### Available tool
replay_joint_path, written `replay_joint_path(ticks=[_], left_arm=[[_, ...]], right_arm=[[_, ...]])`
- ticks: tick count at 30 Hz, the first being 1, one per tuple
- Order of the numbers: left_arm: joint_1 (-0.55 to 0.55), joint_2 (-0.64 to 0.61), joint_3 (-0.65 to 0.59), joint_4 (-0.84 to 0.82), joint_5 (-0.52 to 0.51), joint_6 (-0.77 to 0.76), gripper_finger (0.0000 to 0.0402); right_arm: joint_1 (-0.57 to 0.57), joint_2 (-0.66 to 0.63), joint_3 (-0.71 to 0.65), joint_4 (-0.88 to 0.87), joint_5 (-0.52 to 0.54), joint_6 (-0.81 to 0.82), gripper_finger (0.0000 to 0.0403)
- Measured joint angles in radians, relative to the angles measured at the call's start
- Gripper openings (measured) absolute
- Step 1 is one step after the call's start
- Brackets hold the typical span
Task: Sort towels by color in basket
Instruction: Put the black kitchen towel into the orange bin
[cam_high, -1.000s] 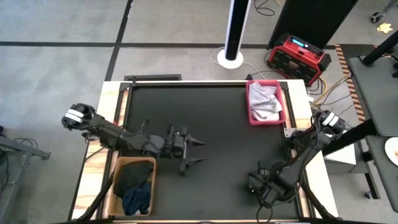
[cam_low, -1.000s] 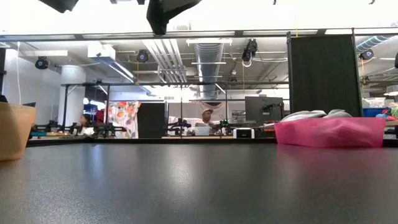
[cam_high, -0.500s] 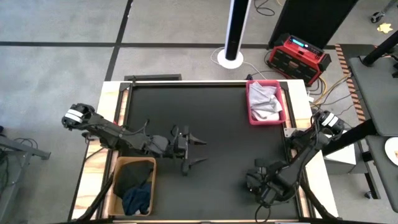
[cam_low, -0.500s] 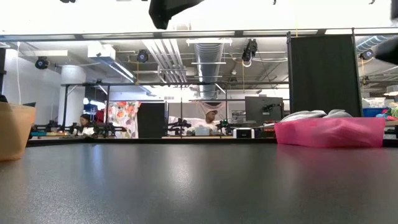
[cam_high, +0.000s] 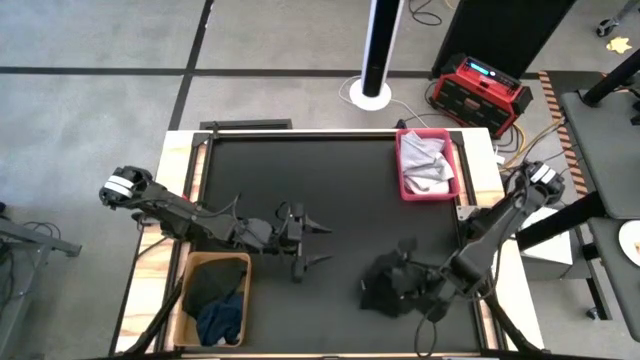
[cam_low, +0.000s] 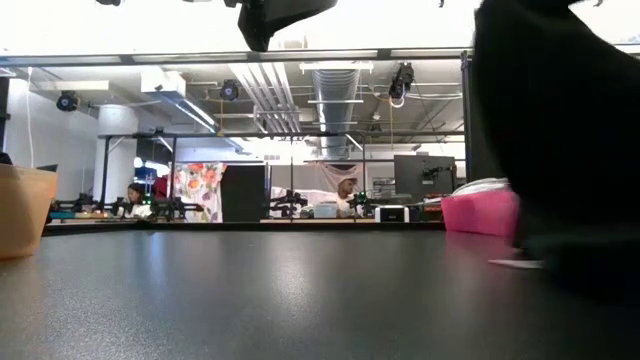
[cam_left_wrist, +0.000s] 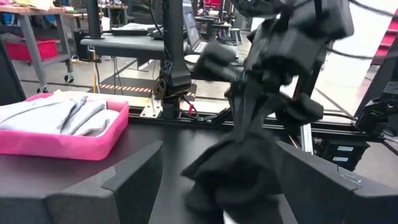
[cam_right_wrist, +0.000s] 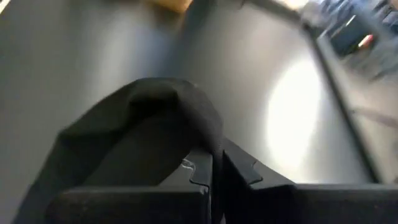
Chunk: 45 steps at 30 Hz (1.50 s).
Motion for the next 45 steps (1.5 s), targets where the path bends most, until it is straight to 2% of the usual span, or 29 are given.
replay_joint_path(ticks=[8,17,19,23,30,36,45], left_arm=[[0.000,0.000,0.000,0.022,0.001,0.009,0.0283],[0.000,0.003,0.000,0.024,0.073,0.039,0.0283],[0.000,0.010,0.000,0.027,0.098,0.047,0.0283],[-0.001,0.018,-0.001,0.032,0.109,0.054,0.0283],[0.000,0.018,-0.001,0.104,0.108,0.101,0.0283],[0.000,0.026,-0.001,0.161,0.108,0.107,0.0283],[0.013,0.135,0.016,0.305,0.108,0.112,0.0283]], right_arm=[[-0.004,-0.086,-0.001,0.203,0.159,-0.331,0.0009],[-0.038,-0.200,-0.001,0.434,0.181,-0.624,0.0009],[-0.051,-0.222,-0.001,0.473,0.166,-0.681,0.0009],[-0.084,-0.268,-0.001,0.514,0.052,-0.758,0.0009],[-0.151,-0.329,0.000,0.550,-0.134,-0.795,0.0009],[-0.200,-0.330,0.000,0.550,-0.140,-0.796,0.0009],[-0.247,-0.299,0.000,0.557,-0.152,-0.783,0.0009]])
